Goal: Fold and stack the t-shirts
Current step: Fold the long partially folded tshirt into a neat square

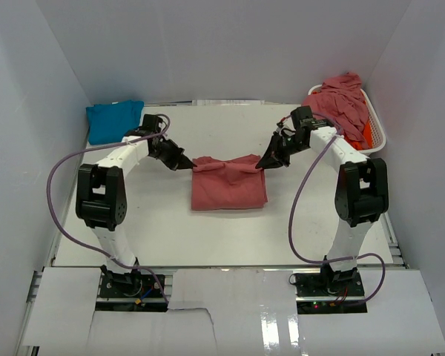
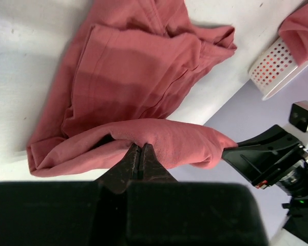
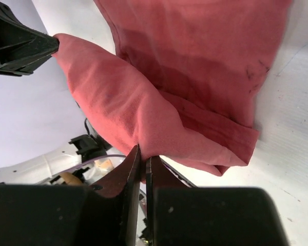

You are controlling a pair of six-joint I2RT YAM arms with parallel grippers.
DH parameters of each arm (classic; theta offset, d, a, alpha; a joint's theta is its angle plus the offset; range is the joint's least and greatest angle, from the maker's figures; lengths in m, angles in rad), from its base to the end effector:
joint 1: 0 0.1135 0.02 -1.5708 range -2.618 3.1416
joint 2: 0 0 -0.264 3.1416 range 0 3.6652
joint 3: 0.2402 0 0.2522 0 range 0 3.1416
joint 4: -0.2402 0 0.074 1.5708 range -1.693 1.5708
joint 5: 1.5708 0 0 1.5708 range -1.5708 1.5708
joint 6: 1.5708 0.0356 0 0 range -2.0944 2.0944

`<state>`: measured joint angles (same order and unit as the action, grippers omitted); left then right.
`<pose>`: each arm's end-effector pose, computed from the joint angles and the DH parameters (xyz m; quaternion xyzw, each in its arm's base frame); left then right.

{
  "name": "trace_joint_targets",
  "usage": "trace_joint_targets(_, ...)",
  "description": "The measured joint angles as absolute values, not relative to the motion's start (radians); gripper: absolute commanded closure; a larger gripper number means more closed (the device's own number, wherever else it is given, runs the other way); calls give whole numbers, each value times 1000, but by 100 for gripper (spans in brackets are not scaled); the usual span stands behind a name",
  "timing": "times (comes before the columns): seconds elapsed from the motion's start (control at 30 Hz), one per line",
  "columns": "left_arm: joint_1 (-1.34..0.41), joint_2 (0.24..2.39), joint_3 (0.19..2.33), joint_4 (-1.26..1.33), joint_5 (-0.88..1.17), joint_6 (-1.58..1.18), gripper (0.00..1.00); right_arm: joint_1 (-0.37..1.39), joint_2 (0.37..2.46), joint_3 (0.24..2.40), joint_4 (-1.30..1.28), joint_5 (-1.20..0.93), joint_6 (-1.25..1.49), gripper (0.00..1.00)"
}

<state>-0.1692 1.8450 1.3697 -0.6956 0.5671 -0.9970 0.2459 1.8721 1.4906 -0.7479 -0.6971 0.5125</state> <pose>0.3686 -0.0824 0.2131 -0.3275 0.8838 -0.3339 0.0082 0.3740 0.1174 0.2385 0.0478 0.9189 0.3857 0.0678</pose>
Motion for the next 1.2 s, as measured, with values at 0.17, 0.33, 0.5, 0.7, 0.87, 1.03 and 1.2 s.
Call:
trace_joint_targets(0.17,-159,1919,1423,-662,595,-1036,100,207,1935,1497,-706,-754,564,92)
trace_joint_targets(0.33,-148,1966,1436,-630,617,-1092,100,176,2000,1499,-665,-791,629,92)
trace_joint_targets(0.5,-133,1971,1438,-616,617,-1147,100,164,2053,1543,-646,-816,683,92)
trace_joint_targets(0.7,-121,1973,1446,-605,610,-1187,100,163,2139,1662,-629,-834,721,91)
trace_joint_targets(0.87,-118,1985,1459,-599,601,-1206,100,161,2182,1702,-624,-827,738,91)
trace_joint_targets(1.03,-119,2039,1490,-597,590,-1217,100,157,2204,1712,-624,-799,749,86)
trace_joint_targets(1.2,-119,2091,1520,-597,587,-1218,100,157,2221,1714,-619,-776,751,85)
